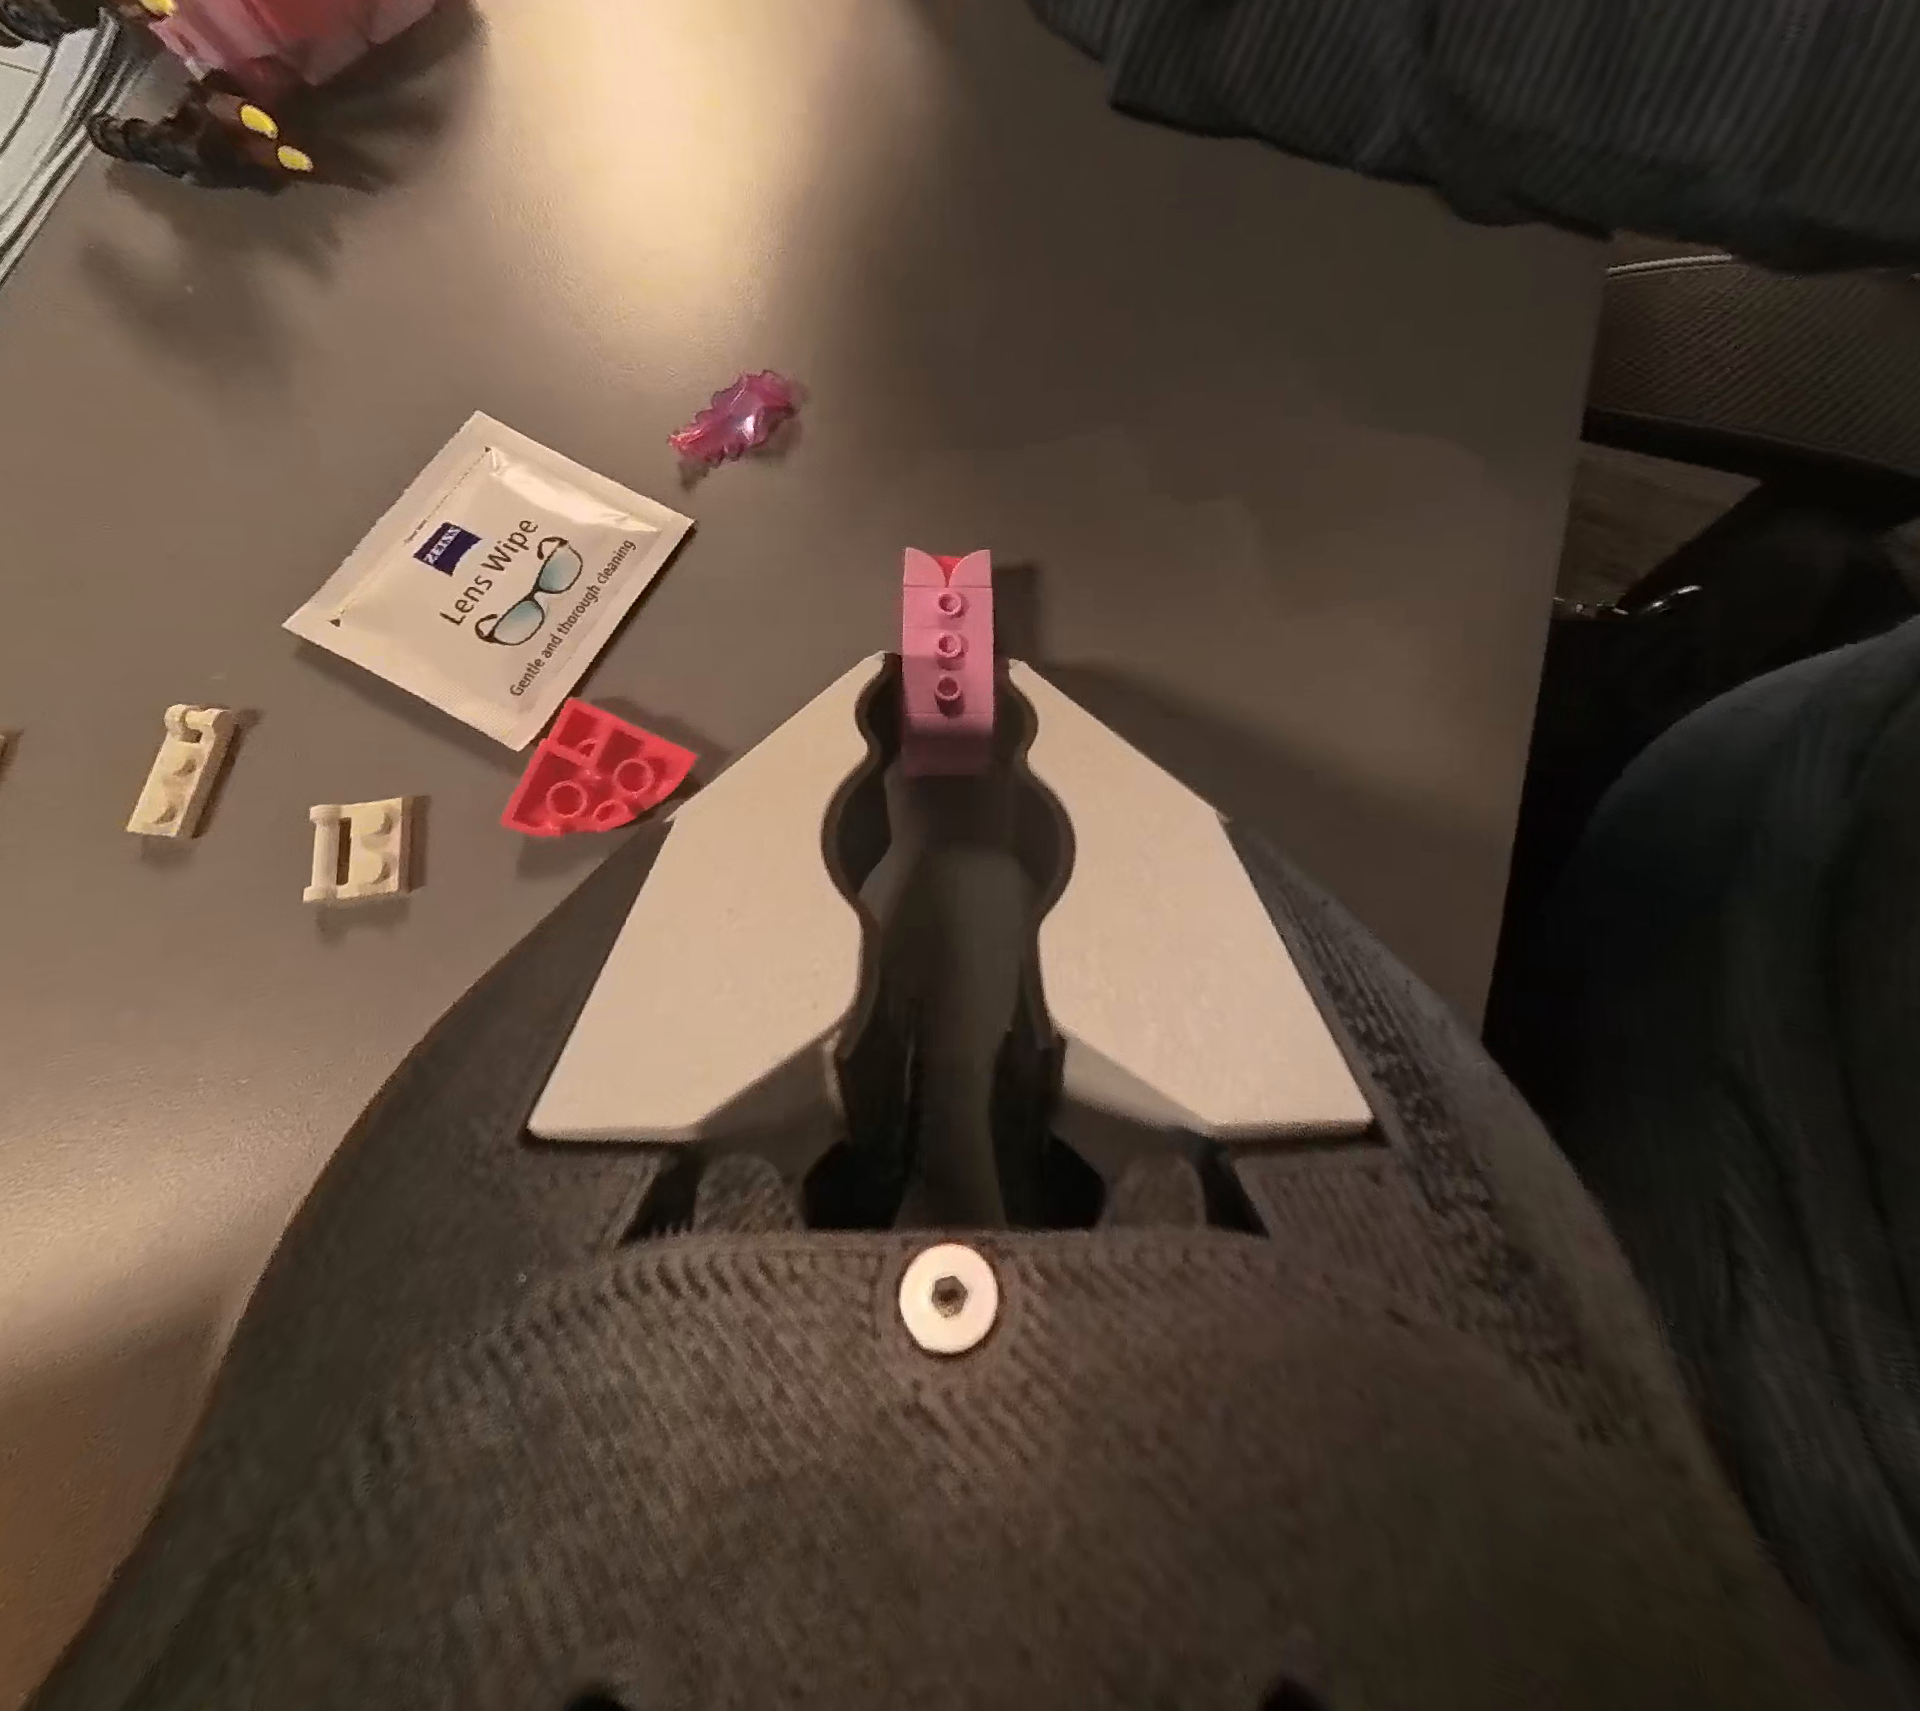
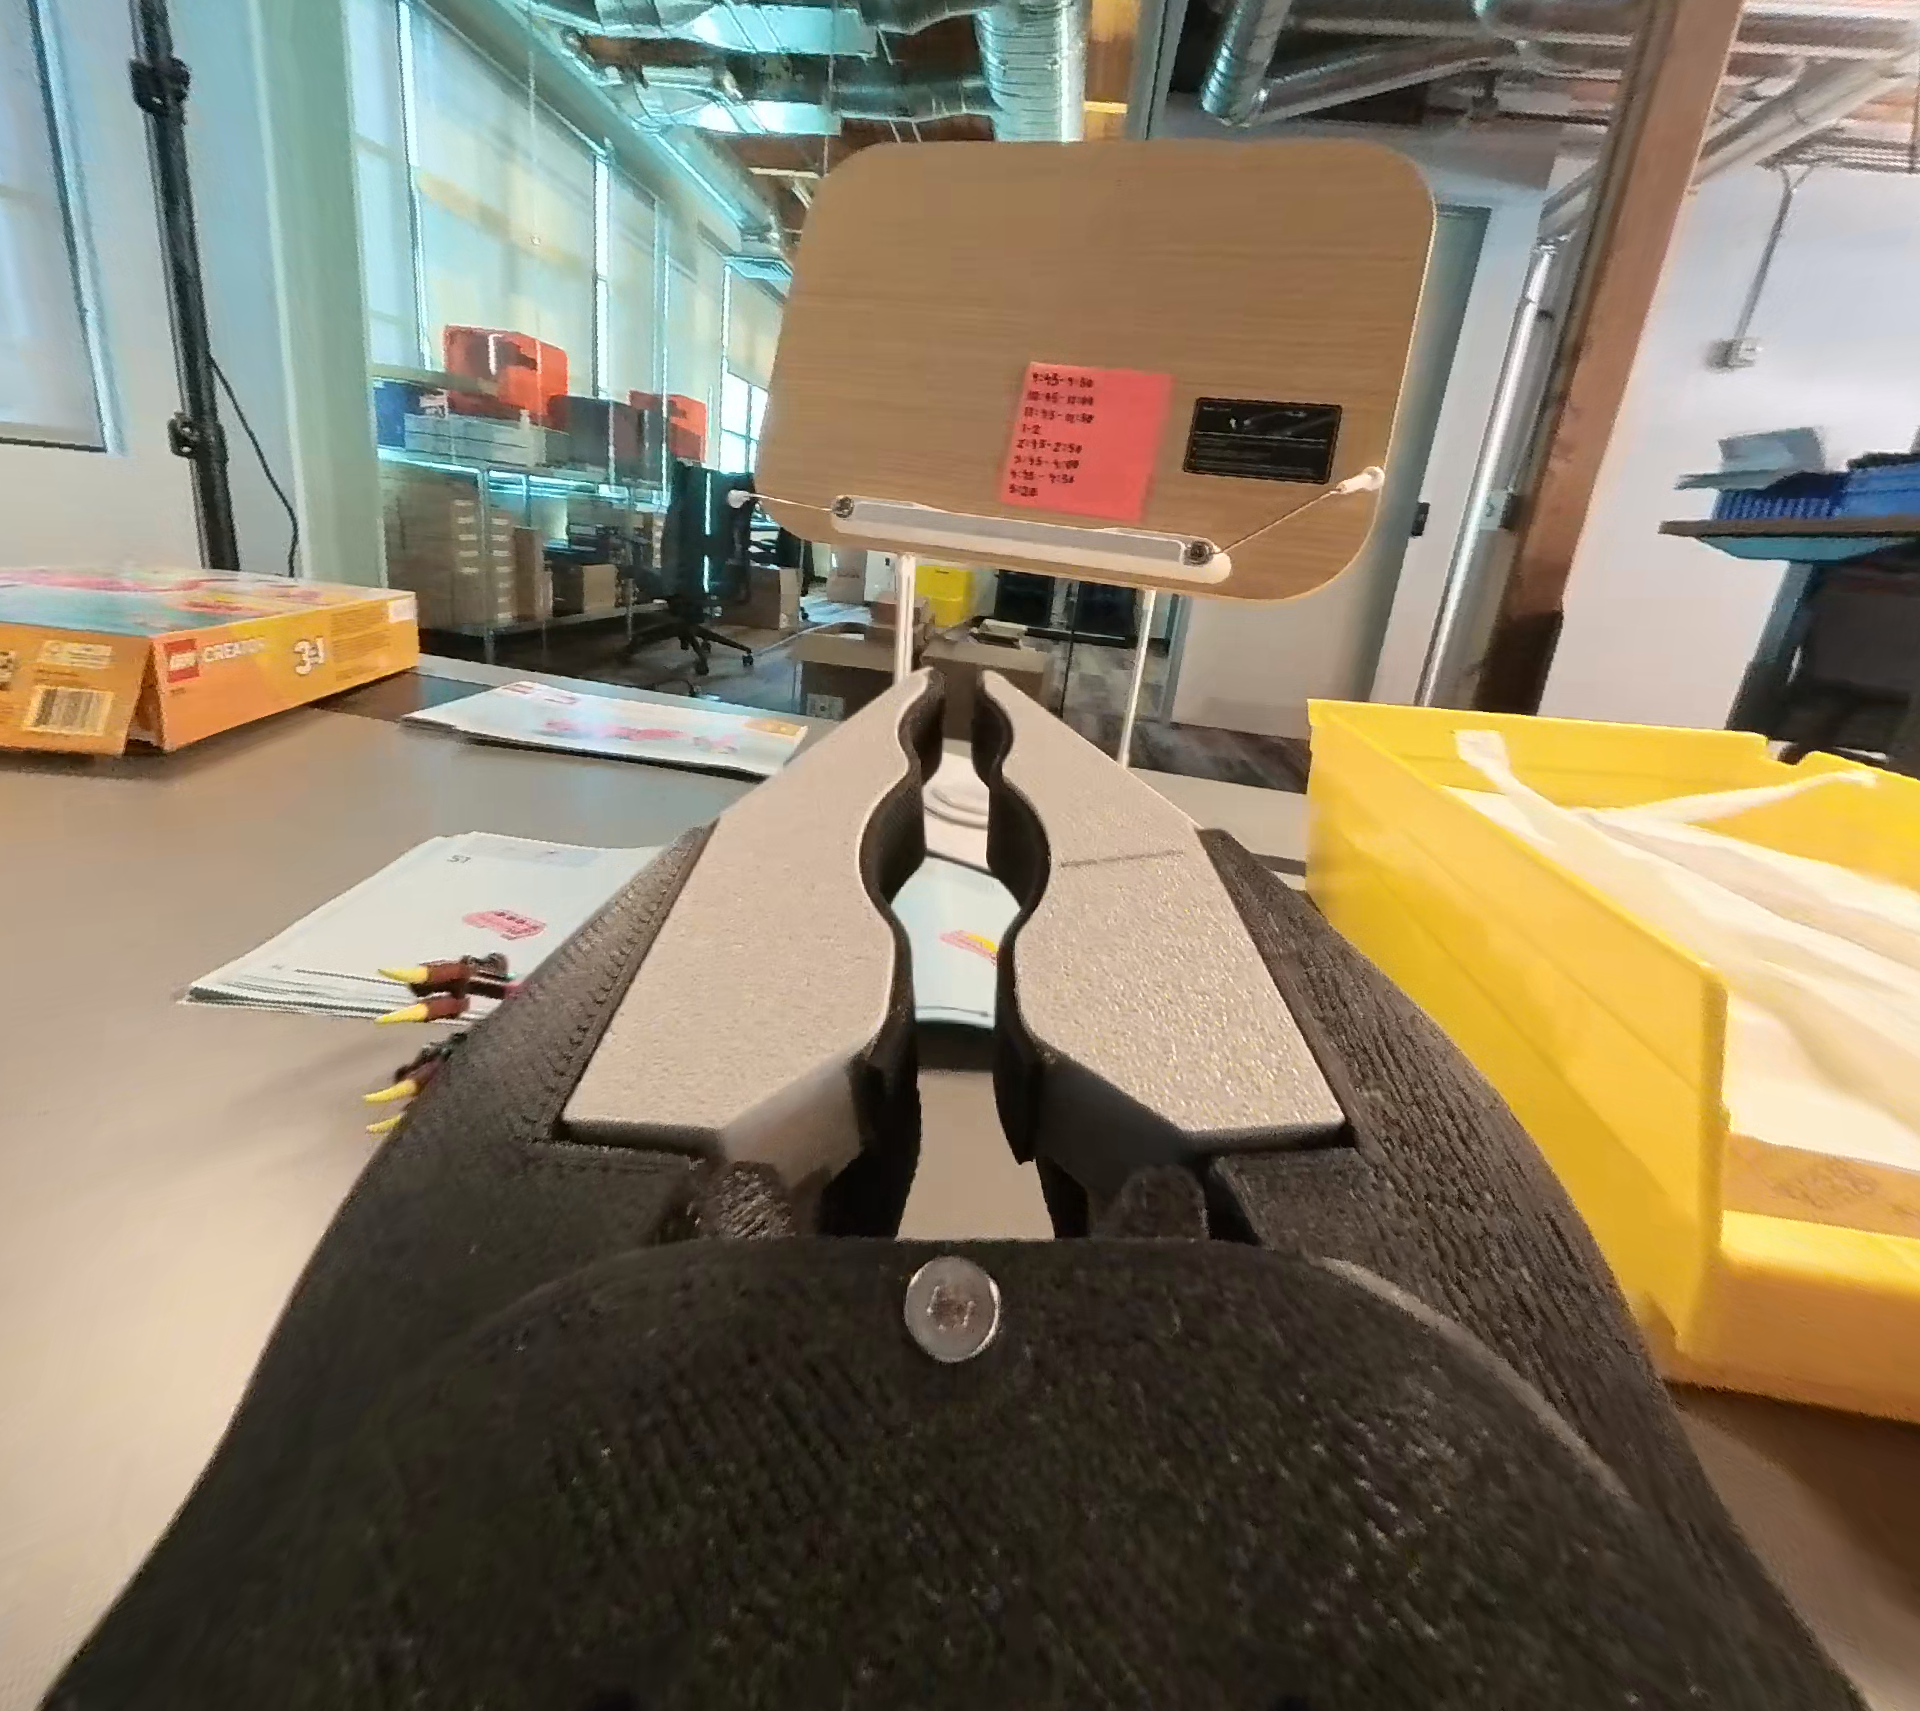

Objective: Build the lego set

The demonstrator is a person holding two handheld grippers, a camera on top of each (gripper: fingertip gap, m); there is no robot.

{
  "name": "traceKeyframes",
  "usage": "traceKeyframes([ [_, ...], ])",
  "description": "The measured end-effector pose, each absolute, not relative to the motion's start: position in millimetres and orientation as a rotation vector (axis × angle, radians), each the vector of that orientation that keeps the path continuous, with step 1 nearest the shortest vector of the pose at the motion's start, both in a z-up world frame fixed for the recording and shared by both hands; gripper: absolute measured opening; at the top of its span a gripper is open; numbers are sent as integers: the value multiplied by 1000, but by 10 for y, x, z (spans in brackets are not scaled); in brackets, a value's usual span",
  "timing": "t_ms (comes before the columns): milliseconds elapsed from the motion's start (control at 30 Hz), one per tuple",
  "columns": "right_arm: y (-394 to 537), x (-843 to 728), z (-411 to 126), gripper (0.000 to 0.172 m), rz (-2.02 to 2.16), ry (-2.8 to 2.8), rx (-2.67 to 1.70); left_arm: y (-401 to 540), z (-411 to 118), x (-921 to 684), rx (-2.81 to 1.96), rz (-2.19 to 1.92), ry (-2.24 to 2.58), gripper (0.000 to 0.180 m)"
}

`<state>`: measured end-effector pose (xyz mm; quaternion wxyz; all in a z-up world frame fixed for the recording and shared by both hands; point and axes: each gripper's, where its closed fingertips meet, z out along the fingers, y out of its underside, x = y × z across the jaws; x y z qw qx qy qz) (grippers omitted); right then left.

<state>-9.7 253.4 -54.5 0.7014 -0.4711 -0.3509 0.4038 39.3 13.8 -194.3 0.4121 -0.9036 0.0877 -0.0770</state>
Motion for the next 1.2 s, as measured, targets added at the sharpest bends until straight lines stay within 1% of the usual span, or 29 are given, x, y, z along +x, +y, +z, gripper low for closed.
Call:
traceKeyframes([
  [300,2510,-150,-538,0,910,-819,-1018,129,-1949,430,-2271,-164,274,17],
  [333,2504,-164,-537,0,911,-826,-1013,127,-1947,439,-2270,-174,277,19],
  [400,2487,-198,-539,0,905,-845,-999,128,-1947,431,-2271,-168,270,31],
  [600,2516,-230,-540,0,907,-848,-996,-10,-1940,528,-2272,-197,243,57],
  [667,2531,-211,-528,0,930,-832,-1001,-136,-1893,551,-2242,-177,219,58],
  [767,2510,-211,-515,0,947,-834,-995,-350,-1607,489,-2101,-126,132,58],
  [900,2442,-219,-489,0,984,-835,-988,-824,-953,-52,-1862,85,-135,61],
  [967,2415,-217,-483,0,1045,-817,-1009,-1188,-610,-447,-1732,214,-303,59],
  [1000,2396,-217,-480,0,1079,-809,-1016,-1394,-464,-660,-1670,271,-399,54],
  [1100,2330,-268,-492,1,1093,-830,-1007,-1943,-216,-1278,-1579,388,-653,46],
  [1200,2269,-396,-567,0,1031,-915,-975,-2140,-93,-1758,-1630,452,-728,44],
])
